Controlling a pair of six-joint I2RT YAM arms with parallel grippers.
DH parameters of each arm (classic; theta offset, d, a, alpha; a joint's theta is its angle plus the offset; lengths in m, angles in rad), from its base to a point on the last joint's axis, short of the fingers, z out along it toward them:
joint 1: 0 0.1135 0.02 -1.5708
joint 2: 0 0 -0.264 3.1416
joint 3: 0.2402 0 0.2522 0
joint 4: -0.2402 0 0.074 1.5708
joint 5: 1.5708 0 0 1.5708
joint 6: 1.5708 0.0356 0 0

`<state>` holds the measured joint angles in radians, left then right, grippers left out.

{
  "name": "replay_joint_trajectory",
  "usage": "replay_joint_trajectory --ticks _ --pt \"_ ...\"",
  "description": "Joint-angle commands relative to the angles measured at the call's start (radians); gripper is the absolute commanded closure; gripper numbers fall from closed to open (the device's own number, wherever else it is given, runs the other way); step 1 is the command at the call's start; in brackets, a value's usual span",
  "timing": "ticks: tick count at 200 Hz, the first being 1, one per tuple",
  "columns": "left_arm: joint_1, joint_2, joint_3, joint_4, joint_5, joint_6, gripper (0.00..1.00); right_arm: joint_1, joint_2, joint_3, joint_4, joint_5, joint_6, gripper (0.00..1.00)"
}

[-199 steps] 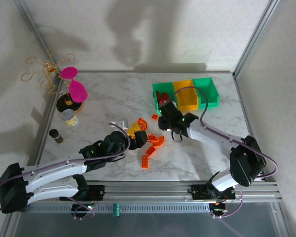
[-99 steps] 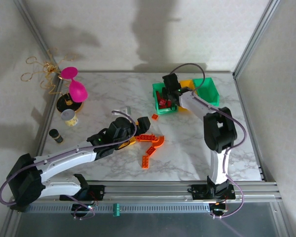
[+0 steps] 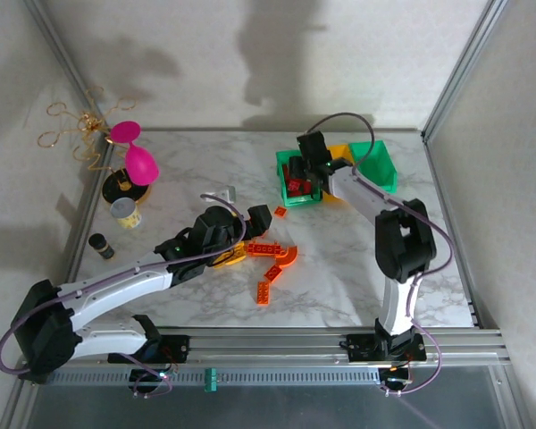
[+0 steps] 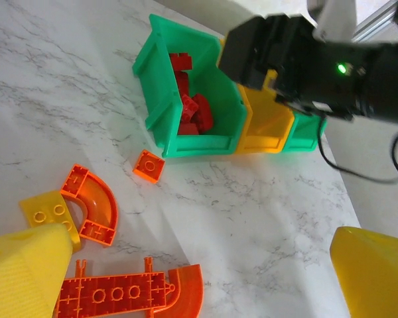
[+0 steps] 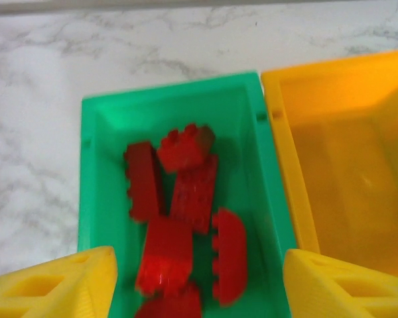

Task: Sort the legos into containers by color
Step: Place the lego in the container, then pick up the lego from the center of the table.

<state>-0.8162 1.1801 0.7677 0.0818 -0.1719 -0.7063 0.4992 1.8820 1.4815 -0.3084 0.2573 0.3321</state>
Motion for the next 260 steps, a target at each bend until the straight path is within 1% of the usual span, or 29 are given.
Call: replay_joint_trajectory --ticks 1,12,24,43,67,73,79,100,135,160,217,239,260 --pt "0.006 -0.052 -0.026 -0.021 0.027 0.01 0.0 0.041 -0.104 -0.108 0.0 -0.029 0.055 0.3" --pt "0.005 -0.07 -0.046 -0.028 0.016 0.002 0.01 0.066 -0.138 -0.155 -0.012 -0.009 0.103 0.28" --pt "0.006 -0.089 -0.067 -0.04 0.0 -0.006 0.0 0.095 -0.162 -0.199 -0.012 -0.016 0.16 0.25" --pt "0.006 -0.116 -0.092 -0.057 -0.013 -0.021 0.0 0.151 -0.161 -0.252 -0.017 0.017 0.255 0.22" --pt "0.006 -0.156 -0.135 -0.058 -0.026 -0.037 0.0 0.191 -0.124 -0.286 0.027 0.045 0.345 0.2" --pt "0.006 -0.165 -0.144 -0.059 -0.025 -0.039 0.0 0.191 -0.105 -0.284 0.04 0.051 0.365 0.2" --pt "0.006 -0.169 -0.147 -0.06 -0.025 -0.043 0.0 0.22 -0.085 -0.276 0.042 0.059 0.382 0.2" --pt "0.006 -0.174 -0.143 -0.092 -0.038 -0.069 0.0 0.234 -0.021 -0.244 0.046 0.081 0.429 0.2" --pt "0.006 -0.182 -0.159 -0.098 -0.057 -0.088 0.0 0.234 0.066 -0.209 0.055 0.149 0.461 0.26" --pt "0.006 -0.168 -0.148 -0.114 -0.061 -0.095 0.0 0.236 0.123 -0.179 0.061 0.117 0.465 0.29" --pt "0.006 -0.166 -0.146 -0.115 -0.071 -0.095 0.0 0.24 0.159 -0.158 0.082 0.145 0.454 0.38" --pt "0.006 -0.169 -0.149 -0.119 -0.08 -0.092 0.0 0.24 0.182 -0.142 0.069 0.152 0.452 0.43" --pt "0.006 -0.17 -0.146 -0.127 -0.081 -0.092 0.0 0.241 0.177 -0.163 0.081 0.14 0.45 0.48"
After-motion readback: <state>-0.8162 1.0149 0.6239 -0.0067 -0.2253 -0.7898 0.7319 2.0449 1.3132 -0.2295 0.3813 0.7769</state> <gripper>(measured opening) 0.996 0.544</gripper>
